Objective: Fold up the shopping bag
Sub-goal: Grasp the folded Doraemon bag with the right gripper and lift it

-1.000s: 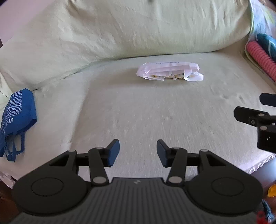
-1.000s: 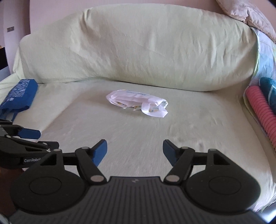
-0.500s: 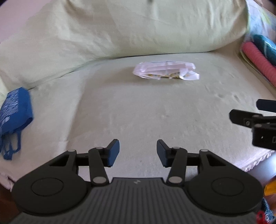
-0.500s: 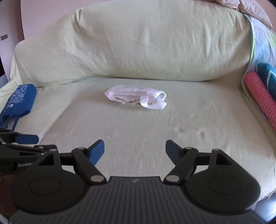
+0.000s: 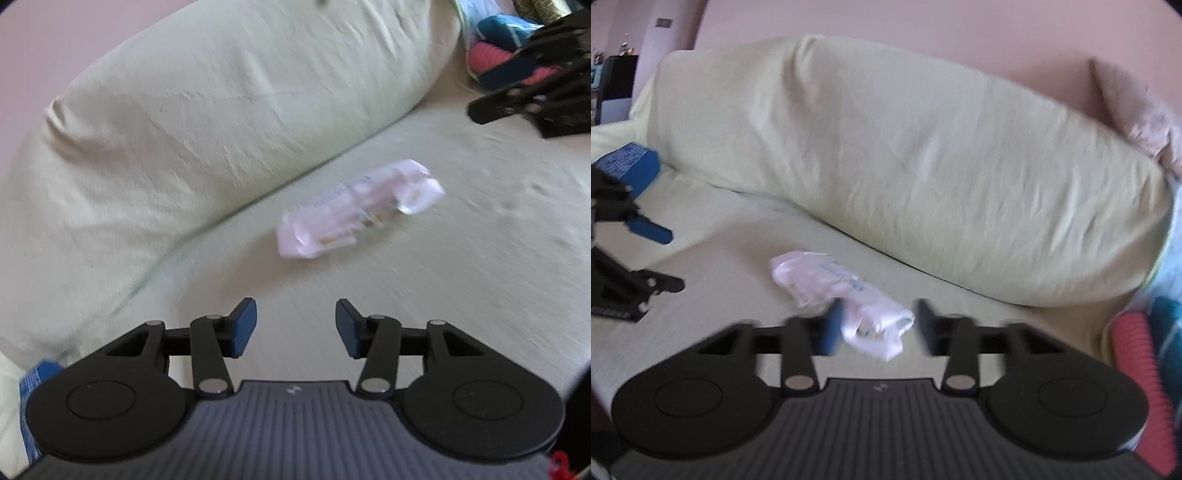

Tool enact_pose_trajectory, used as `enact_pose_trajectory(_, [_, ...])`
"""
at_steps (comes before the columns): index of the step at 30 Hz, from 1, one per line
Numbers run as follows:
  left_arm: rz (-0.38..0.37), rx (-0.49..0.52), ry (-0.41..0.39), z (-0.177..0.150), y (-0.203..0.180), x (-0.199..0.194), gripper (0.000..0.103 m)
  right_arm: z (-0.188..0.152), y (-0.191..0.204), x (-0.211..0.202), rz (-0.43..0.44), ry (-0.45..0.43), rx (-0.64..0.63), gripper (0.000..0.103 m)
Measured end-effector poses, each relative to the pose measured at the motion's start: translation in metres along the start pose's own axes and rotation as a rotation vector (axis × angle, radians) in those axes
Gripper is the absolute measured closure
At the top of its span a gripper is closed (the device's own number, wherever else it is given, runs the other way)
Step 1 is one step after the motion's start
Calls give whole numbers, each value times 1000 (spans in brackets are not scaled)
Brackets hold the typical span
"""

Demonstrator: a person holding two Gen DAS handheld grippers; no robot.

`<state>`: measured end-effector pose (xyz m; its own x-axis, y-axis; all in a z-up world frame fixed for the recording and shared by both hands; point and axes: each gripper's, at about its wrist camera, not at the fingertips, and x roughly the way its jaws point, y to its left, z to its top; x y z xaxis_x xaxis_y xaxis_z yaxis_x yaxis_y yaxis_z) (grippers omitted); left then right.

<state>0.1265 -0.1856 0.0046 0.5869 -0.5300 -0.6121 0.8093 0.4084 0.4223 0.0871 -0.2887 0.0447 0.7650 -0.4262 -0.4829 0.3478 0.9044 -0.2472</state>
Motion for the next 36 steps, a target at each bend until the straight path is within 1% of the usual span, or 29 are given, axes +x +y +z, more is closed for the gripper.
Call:
enact_pose_trajectory(3, [8, 47, -26, 12, 5, 34, 51, -4, 1, 57, 4, 32, 17, 82])
enact_pose_trajectory(4, [8, 82, -38, 16, 6, 50, 51, -6, 2, 70, 1, 41, 16, 82])
enact_pose_trajectory(7, [-7, 233, -83, 21, 2, 86, 50, -21, 12, 109, -12, 97, -41, 83])
enact_pose_trajectory(9, [-20, 371, -99, 19, -6, 103, 49, -28, 17, 121, -1, 117, -74, 83])
enact_pose_trajectory(11, [-50, 499, -108, 14, -15, 120, 49, -37, 21, 128, 13, 129, -116, 83])
enact_pose_trajectory(14, [-88, 616, -109, 8, -24, 142, 48, -46, 25, 132, 17, 121, -184, 82])
enact_pose_trajectory(16, [-105, 633, -96, 6, -27, 160, 48, -48, 27, 135, 21, 121, -227, 81])
enact_pose_trajectory(17, [-115, 633, -90, 6, -28, 168, 51, -48, 30, 135, 16, 116, -259, 80])
enact_pose_trajectory(18, [-125, 624, -92, 5, -28, 170, 56, -48, 33, 134, 9, 109, -294, 76])
enact_pose_trajectory(19, [-139, 612, -93, 5, -27, 172, 57, -47, 34, 132, -1, 102, -327, 66])
enact_pose_trajectory(20, [-152, 600, -90, 6, -25, 173, 59, -45, 35, 130, -12, 96, -357, 60])
enact_pose_trajectory(21, [-163, 586, -86, 6, -23, 174, 59, -44, 40, 122, -30, 78, -434, 49])
enact_pose_trajectory(22, [-170, 570, -84, 6, -21, 175, 59, -43, 43, 117, -29, 72, -472, 35])
enact_pose_trajectory(23, [-173, 563, -87, 6, -20, 174, 60, -43, 45, 115, -24, 70, -496, 29])
enact_pose_trajectory(24, [-173, 565, -92, 5, -20, 174, 60, -43, 50, 112, -7, 88, -546, 24])
enact_pose_trajectory(25, [-173, 567, -97, 4, -20, 173, 60, -42, 53, 114, -2, 103, -579, 24])
enact_pose_trajectory(28, [-174, 561, -99, 4, -18, 172, 60, -36, 53, 127, -4, 120, -611, 23])
enact_pose_trajectory(30, [-171, 568, -102, 5, -19, 169, 60, -29, 48, 143, 32, 148, -591, 18])
enact_pose_trajectory(31, [-167, 579, -107, 5, -20, 168, 60, -26, 47, 149, 44, 168, -583, 17])
enact_pose_trajectory(33, [-160, 598, -114, 6, -22, 166, 60, -24, 45, 168, 76, 222, -567, 14])
enact_pose_trajectory(34, [-160, 603, -115, 6, -23, 167, 60, -25, 44, 171, 82, 230, -563, 13])
enact_pose_trajectory(36, [-160, 612, -120, 5, -24, 167, 60, -20, 35, 188, 117, 258, -492, 9])
